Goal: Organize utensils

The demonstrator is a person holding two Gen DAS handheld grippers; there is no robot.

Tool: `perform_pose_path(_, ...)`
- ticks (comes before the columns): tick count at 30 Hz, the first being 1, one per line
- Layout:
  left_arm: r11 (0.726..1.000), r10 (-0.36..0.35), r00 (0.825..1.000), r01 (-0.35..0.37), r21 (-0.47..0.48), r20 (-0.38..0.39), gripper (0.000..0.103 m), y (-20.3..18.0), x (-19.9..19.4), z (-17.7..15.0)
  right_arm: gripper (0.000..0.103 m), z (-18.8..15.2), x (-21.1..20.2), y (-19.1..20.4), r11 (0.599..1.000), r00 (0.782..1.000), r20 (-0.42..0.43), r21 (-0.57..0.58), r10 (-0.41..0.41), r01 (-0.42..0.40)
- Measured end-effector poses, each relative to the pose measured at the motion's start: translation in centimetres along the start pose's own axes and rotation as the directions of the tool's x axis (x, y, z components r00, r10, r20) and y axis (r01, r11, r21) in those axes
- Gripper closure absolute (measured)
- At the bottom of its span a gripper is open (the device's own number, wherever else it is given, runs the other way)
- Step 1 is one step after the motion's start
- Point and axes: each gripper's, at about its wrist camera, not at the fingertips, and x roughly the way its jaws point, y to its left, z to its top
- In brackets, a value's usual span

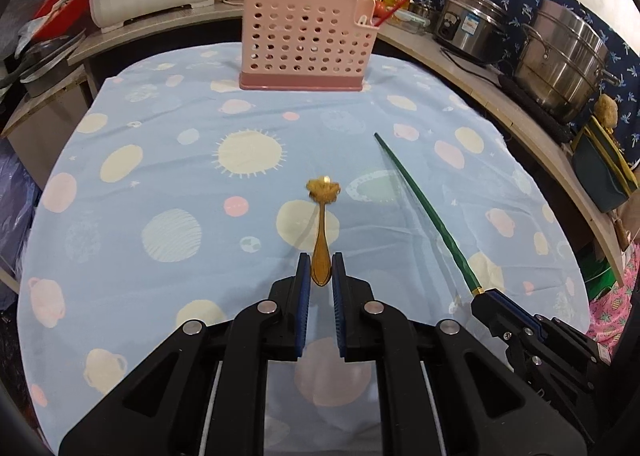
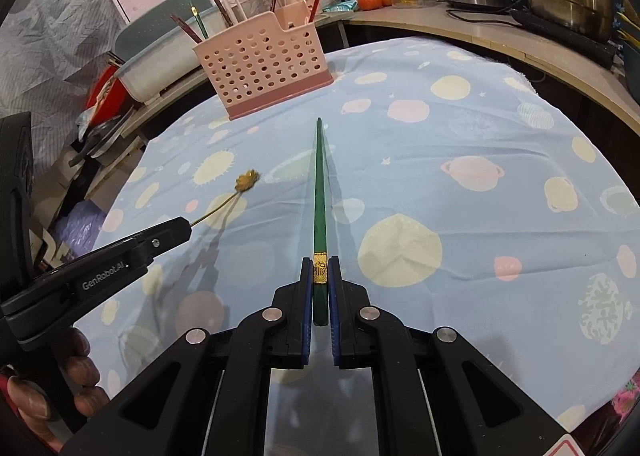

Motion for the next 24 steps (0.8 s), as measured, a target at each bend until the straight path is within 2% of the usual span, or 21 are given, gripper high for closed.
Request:
perform_pose_path(11,1.000,0.001,0.995,0.001,-0.022,0.103,0.093,0.7,-4.2,2.1,0.096,2.2,-3.9,0.5,0.999,0.994,0.104,0.009,0.033,-0.034)
perform_pose_path(13,1.000,0.001,0.992,0.002,-0.021,0.123,0.095,0.8,-4.9,2.6,0.096,2.7,-4.6,0.5,0.999,0.991,0.125,0.011,0.037,-0.039)
perform_pose_path(14,1.000,-0.001,0.992,0.003,-0.020,0.130,0.101,0.8,-5.2,2.9,0.096,3.1,-4.9,0.5,0.999,0.990,0.137,0.011,0.041,-0.043)
perform_pose_path(24,1.000,0.007,0.985,-0.005,-0.010,0.172,0.103,0.9,-6.5,4.3,0.096,5.3,-7.0,0.8,0.998,0.977,0.203,0.013,0.065,-0.069)
